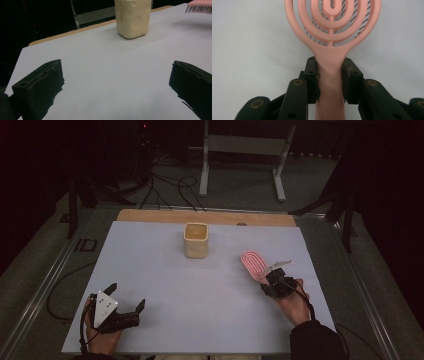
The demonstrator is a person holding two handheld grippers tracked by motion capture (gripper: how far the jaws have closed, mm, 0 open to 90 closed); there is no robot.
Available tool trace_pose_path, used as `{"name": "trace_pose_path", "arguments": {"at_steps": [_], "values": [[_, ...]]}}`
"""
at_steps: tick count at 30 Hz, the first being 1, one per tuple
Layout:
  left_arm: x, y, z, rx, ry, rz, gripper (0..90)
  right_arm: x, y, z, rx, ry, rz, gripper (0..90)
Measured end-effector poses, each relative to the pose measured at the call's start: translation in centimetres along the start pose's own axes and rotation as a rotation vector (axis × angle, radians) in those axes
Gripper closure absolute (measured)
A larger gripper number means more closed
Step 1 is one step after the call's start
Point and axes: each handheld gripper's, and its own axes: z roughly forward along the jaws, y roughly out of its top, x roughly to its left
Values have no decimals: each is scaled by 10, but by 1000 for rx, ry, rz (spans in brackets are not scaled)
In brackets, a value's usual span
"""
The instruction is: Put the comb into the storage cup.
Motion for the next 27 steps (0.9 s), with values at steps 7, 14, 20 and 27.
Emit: {"name": "trace_pose_path", "arguments": {"at_steps": [7,14,20,27], "values": [[0,-1,1,8,2,1,1,7,-5,-10,-109,16,25,697],[-2,-1,2,22,5,8,1,13,-17,-15,-196,30,41,697],[-3,-2,4,31,4,18,1,12,-21,-22,-237,35,45,696],[-8,0,8,40,-7,44,1,11,-22,-26,-268,27,47,696]]}}
